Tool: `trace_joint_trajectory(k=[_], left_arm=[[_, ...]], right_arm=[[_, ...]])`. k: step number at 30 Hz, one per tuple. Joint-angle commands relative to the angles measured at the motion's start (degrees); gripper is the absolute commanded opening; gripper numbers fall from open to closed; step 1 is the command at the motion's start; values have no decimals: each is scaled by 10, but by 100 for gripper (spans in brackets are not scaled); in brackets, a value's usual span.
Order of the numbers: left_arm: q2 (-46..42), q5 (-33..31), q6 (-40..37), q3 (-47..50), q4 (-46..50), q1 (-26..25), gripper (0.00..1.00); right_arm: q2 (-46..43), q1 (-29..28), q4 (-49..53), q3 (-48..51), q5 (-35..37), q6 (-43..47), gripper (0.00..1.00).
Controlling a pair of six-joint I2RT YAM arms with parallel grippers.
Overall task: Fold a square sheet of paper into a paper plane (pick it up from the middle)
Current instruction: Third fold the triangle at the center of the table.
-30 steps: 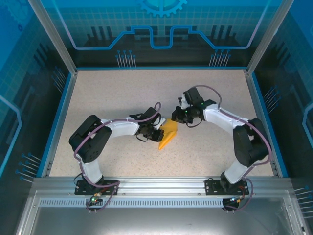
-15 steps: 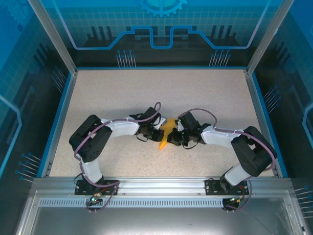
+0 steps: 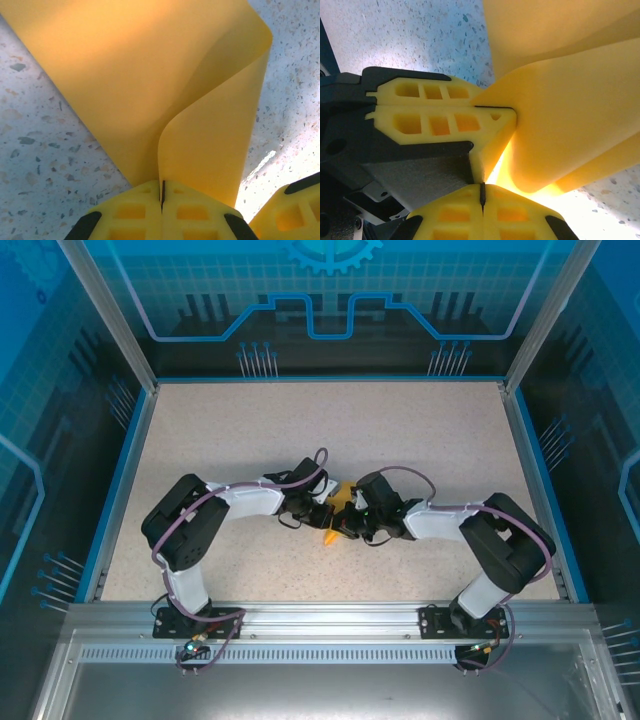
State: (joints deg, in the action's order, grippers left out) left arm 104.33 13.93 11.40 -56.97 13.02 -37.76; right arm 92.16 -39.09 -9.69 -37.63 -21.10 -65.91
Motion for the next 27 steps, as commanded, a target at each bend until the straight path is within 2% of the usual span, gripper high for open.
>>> trace_joint_trajectory(k=[1,15,27], left_arm=[[21,16,-7,-5,14,-4,0],[21,22,-5,-6,17,-4,0],[25,33,-8,-10,17,-4,0]], right_arm=[[3,-22,-10,30,22,-21,3],[-39,-40,-52,48,40,-31,3],[7,-44,-85,50,32,-43,1]])
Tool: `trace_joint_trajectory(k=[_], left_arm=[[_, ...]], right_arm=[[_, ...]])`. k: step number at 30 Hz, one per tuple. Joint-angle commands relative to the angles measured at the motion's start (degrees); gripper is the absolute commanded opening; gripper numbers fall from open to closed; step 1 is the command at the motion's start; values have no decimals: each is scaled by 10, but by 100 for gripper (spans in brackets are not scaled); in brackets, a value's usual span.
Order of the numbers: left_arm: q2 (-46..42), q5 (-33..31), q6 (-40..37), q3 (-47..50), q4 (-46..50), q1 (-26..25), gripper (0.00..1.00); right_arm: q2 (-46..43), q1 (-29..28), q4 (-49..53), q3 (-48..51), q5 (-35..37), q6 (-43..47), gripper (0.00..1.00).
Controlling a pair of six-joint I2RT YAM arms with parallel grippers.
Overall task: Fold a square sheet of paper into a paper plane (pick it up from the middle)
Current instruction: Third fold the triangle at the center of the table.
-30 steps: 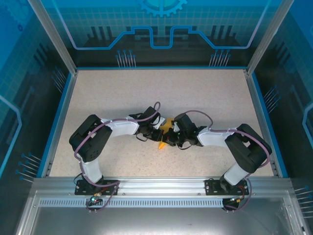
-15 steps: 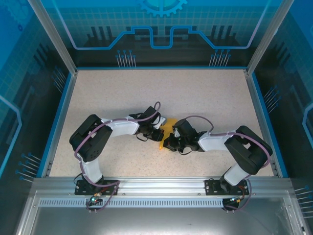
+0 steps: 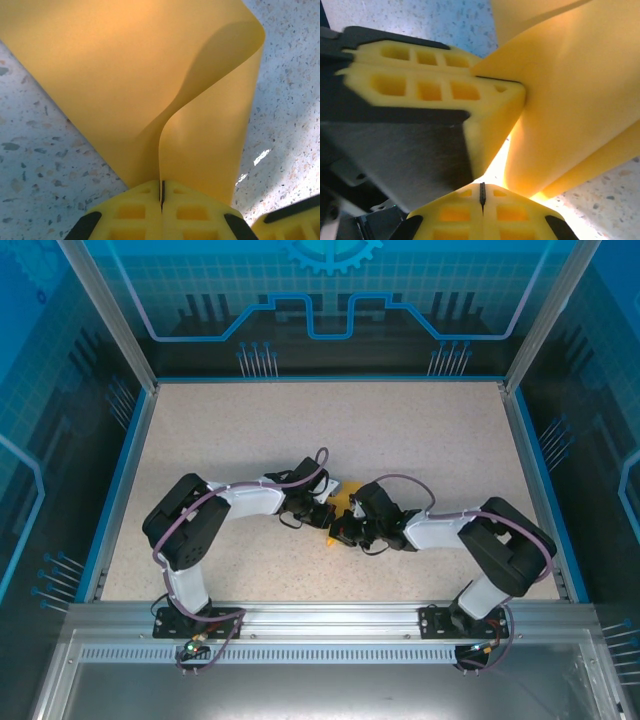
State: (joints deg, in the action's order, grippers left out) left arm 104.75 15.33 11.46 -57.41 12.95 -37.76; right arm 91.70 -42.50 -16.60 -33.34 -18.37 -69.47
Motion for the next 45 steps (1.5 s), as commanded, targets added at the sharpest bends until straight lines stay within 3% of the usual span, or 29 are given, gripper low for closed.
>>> trace_joint_trajectory(k=[1,17,29,45], left_arm=[[21,21,-10,-7,19,-3,0],[44,29,-19,-16,32,-4,0],[43,17,-22,-18,37,-3,0],[49,8,-21,-20,40,-4,0]], right_arm=[[12,-10,-17,9,6,-8,1],[9,-12,40,38,31,1,1],[-31,-12,15,21,3,18,3],[47,-20,-30,35,-2,0,2]])
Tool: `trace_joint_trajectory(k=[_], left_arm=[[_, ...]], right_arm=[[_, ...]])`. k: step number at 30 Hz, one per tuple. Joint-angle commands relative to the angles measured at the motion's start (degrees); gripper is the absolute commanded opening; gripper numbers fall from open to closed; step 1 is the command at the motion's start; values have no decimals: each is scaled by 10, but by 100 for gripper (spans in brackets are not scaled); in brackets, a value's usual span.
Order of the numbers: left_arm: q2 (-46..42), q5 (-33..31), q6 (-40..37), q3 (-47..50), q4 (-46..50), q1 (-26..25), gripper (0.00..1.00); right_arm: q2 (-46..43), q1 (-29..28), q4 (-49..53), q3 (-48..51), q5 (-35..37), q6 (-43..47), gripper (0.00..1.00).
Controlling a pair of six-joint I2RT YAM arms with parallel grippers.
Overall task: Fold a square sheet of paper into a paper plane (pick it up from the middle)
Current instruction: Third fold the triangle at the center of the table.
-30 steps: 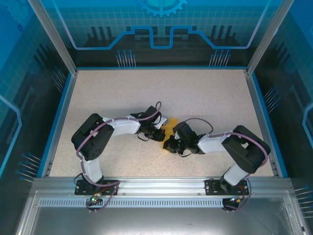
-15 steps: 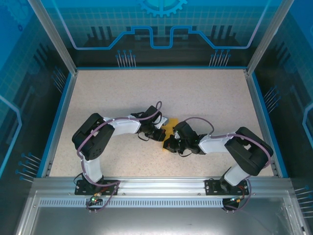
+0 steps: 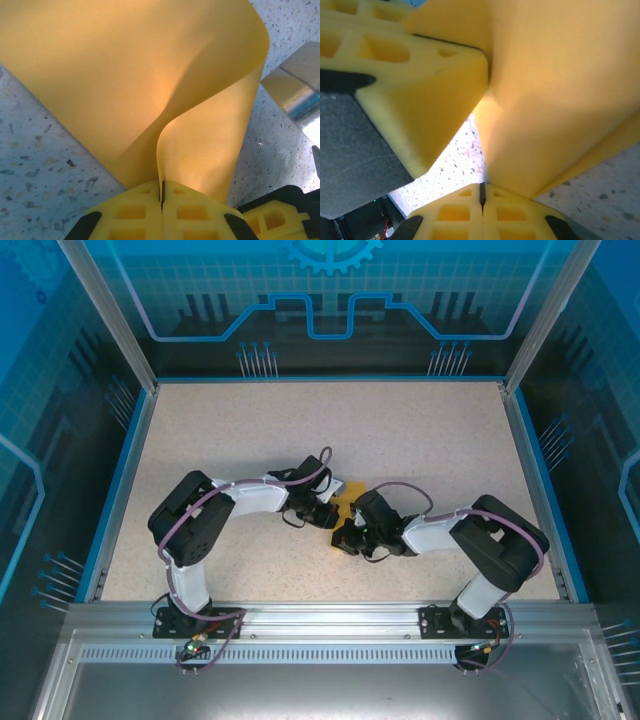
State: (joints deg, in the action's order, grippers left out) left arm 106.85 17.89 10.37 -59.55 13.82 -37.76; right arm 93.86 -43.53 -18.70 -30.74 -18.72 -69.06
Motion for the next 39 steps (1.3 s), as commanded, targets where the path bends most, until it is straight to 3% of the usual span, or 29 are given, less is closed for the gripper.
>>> trace_joint_trajectory(k=[1,6,9,12,21,32,39], left_arm=[[29,-19,-11,2,31,-4,0],[27,-23,-12,2,36,-4,0],[24,-24,-12,1,37,-4,0],[22,-23,-12,3,37,-4,0],[22,-21,-11,1,40,-3,0],[26,-18,-13,-2,45,-3,0],[28,-20,-13,-2,47,-4,0]], right_arm=[[29,-10,-8,8,-1,-5,1],[-19,3,28,-1,2,11,0],[-70,33,93,-6,13,43,3],[-93,69,96,-3,-6,64,4],[-46,88,70,-38,-43,73,4],[28,91,54,-21,-33,70,0],[-12,94,80,-34,-33,74,2]])
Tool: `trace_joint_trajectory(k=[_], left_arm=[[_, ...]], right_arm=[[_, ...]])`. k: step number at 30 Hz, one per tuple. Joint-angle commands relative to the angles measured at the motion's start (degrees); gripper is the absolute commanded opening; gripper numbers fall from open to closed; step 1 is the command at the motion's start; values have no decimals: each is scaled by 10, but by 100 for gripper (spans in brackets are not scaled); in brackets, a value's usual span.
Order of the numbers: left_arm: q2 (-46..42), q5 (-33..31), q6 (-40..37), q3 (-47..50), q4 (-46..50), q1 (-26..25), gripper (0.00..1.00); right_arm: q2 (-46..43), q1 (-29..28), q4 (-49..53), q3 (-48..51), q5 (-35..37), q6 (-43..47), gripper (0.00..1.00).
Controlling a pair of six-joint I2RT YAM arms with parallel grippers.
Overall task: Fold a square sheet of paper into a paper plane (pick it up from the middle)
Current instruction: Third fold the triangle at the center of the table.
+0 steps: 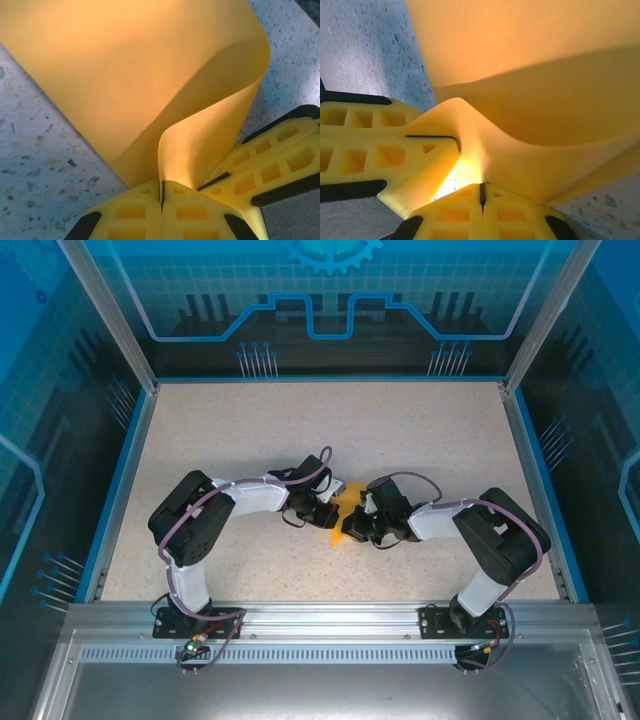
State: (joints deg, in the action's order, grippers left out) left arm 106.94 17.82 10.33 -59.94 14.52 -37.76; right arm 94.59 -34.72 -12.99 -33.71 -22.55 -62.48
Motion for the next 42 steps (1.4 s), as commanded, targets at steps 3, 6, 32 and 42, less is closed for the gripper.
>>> trace_joint_trajectory(k=[3,6,32,42], left_arm=[[27,-17,-13,0,41,-3,0],[27,-17,-14,1,41,-4,0],[28,-19,-14,2,42,-3,0],[27,-20,-14,4,43,-4,0]], right_arm=[[-39,11,37,-15,5,19,2],[-38,32,36,-19,-2,29,2],[-8,107,44,-41,-47,77,0],[55,113,39,-29,-21,84,0]])
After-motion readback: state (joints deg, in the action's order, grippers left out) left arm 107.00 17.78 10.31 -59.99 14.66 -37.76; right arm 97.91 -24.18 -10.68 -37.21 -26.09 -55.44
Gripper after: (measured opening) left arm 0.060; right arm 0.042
